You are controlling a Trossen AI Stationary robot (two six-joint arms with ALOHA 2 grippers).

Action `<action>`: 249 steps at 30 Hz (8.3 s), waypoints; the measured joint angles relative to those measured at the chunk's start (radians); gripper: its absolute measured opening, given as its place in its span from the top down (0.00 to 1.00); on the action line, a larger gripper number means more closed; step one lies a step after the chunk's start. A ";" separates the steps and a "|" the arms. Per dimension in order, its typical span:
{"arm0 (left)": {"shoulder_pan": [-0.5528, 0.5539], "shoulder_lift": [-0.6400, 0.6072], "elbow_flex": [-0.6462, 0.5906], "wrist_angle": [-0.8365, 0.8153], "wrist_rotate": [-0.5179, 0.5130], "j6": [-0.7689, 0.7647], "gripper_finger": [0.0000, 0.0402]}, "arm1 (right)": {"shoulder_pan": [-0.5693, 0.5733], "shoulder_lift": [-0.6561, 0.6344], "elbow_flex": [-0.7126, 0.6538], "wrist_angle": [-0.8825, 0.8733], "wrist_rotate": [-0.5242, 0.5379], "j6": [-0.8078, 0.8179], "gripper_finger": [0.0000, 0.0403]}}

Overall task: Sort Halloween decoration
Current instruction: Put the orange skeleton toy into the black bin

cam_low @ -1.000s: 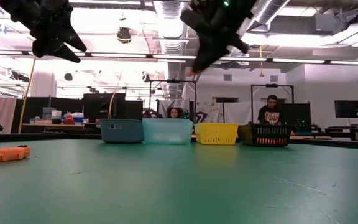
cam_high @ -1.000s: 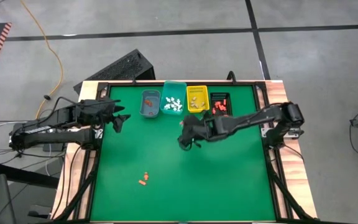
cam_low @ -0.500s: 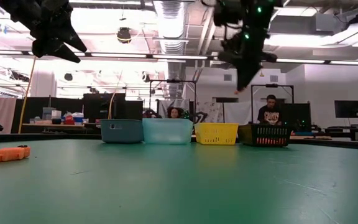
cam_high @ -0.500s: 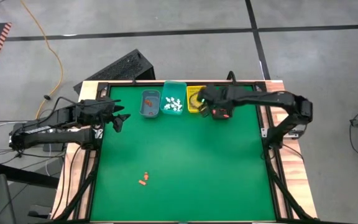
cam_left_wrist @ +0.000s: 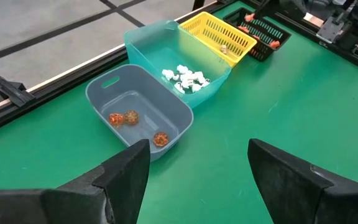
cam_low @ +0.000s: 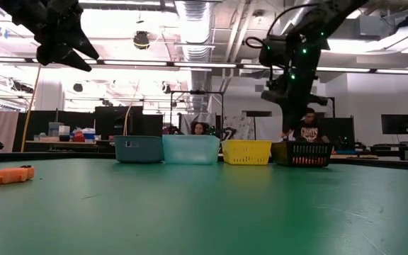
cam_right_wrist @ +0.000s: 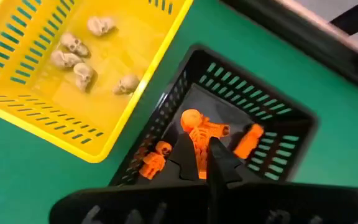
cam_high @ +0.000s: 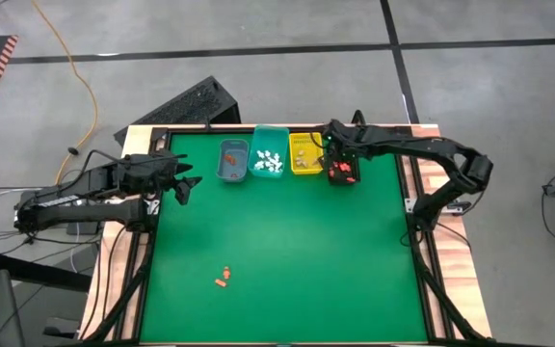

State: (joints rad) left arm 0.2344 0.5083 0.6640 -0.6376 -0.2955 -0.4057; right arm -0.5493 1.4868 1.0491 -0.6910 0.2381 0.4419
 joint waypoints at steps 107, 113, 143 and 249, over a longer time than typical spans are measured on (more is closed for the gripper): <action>0.000 0.000 0.000 -0.065 0.105 0.055 0.35 | 0.870 0.950 0.669 0.909 0.030 -0.128 0.59; 0.000 0.000 0.000 -0.074 0.105 0.055 0.35 | 0.871 0.950 0.670 0.870 0.030 -0.089 0.69; 0.000 0.000 0.000 -0.086 0.105 0.073 0.35 | 0.845 0.828 0.662 0.853 0.128 0.007 0.99; 0.000 0.002 0.000 -0.121 0.046 0.095 0.35 | 0.684 0.988 0.952 0.662 -0.294 -0.362 0.87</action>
State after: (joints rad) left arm 0.2344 0.5098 0.6640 -0.7584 -0.2493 -0.3107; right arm 0.1351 2.4748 2.0010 -0.0289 -0.0561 0.0802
